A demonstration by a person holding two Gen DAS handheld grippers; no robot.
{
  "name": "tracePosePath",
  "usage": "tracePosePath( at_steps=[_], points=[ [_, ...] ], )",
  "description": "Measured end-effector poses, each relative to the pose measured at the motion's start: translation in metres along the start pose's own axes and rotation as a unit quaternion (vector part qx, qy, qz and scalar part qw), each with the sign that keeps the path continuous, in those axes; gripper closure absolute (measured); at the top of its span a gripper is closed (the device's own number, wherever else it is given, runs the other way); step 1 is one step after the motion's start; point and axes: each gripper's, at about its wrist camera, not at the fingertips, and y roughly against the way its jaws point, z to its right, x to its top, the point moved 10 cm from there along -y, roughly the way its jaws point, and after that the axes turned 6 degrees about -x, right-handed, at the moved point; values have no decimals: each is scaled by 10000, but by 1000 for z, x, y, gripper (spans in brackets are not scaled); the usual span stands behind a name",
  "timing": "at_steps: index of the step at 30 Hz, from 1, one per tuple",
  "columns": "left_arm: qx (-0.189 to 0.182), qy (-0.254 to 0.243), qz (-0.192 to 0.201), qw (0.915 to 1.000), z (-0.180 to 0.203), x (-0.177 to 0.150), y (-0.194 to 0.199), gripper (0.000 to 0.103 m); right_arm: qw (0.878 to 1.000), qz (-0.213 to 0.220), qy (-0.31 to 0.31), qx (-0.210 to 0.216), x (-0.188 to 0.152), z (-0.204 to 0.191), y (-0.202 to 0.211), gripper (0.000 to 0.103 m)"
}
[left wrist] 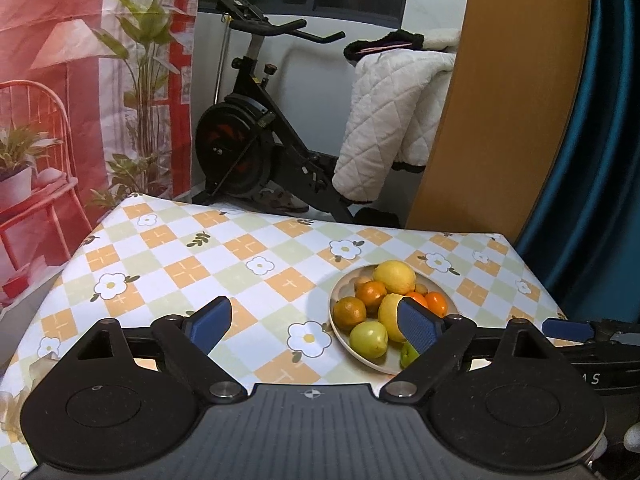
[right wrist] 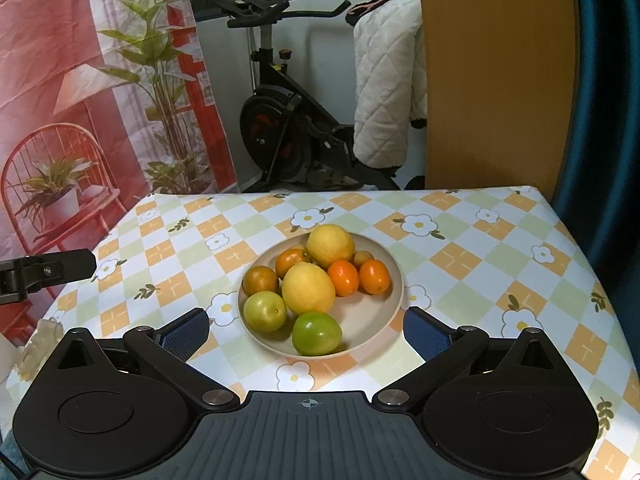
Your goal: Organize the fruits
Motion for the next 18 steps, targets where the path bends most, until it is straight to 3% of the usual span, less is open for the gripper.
tracePosePath(
  at_steps=[18],
  points=[
    [294, -10, 97, 9995, -3, 1, 6, 12, 9999, 51, 103, 27, 3, -9, 5, 1]
  ],
)
